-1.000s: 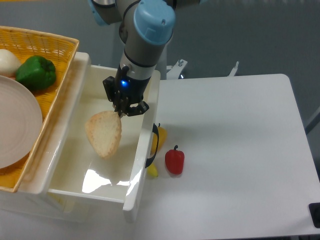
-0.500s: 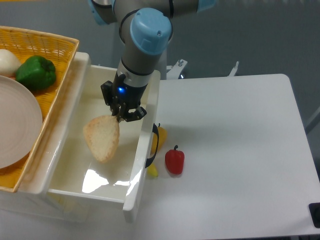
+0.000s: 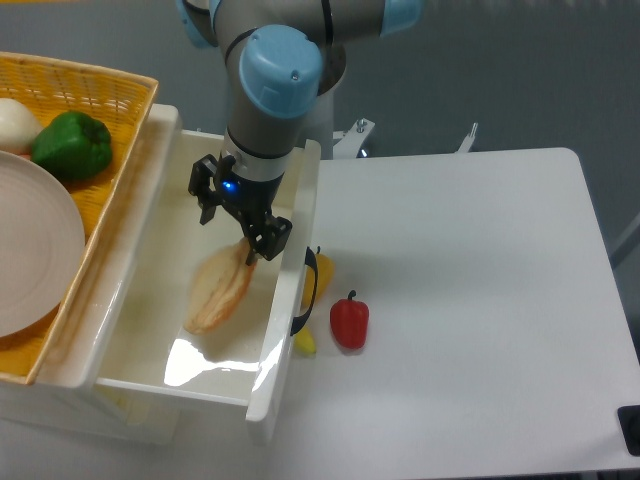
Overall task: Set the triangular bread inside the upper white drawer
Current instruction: 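Open the gripper to release the bread inside the drawer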
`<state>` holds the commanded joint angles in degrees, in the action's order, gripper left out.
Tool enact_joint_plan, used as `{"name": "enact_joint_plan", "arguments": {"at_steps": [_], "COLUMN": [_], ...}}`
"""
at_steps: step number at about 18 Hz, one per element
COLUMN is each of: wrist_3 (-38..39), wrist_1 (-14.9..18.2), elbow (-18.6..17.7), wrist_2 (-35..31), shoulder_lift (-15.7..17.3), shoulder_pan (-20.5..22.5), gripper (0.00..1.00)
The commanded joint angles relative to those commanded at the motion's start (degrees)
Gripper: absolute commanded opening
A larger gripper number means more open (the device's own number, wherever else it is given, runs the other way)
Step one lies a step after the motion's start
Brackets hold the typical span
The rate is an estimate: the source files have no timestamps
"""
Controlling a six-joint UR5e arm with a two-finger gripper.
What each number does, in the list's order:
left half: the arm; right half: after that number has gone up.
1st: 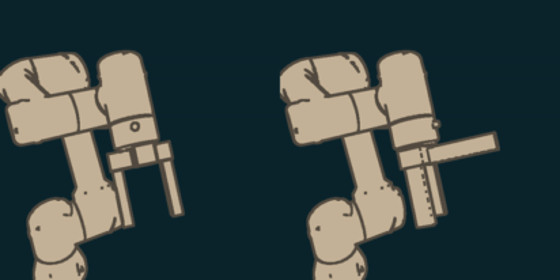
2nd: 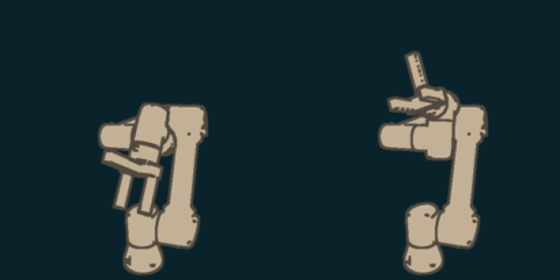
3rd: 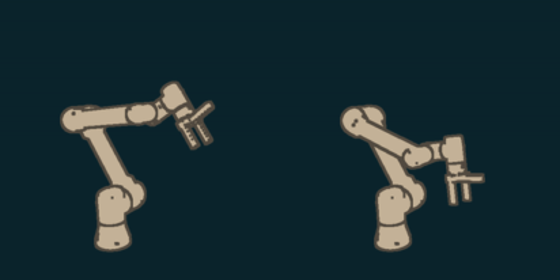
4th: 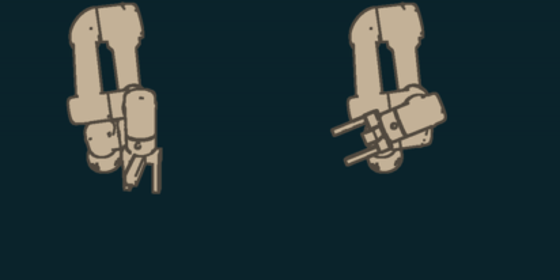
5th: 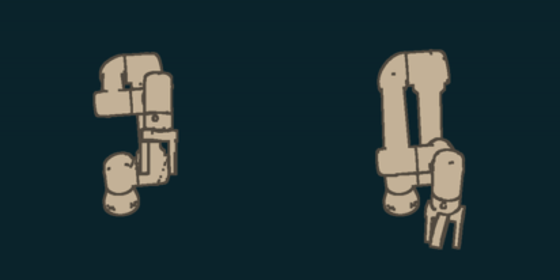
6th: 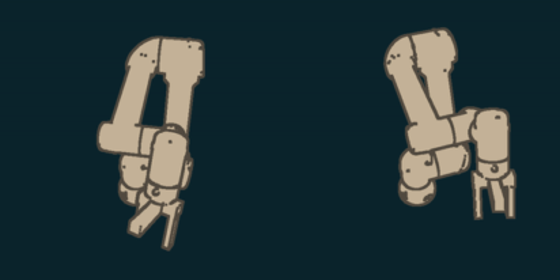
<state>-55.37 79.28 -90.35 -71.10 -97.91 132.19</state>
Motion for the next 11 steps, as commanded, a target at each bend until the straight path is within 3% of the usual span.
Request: {"name": "enact_joint_plan", "arguments": {"at_steps": [5,11], "wrist_3": [0.0,0.4], "wrist_1": [0.3,0.3], "elbow": [0.4,1.0], "wrist_2": [0.2,1.3], "shoulder_lift": [0.4,3.3], "shoulder_pan": [0.0,1.0], "gripper": [0.99,1.00]}}
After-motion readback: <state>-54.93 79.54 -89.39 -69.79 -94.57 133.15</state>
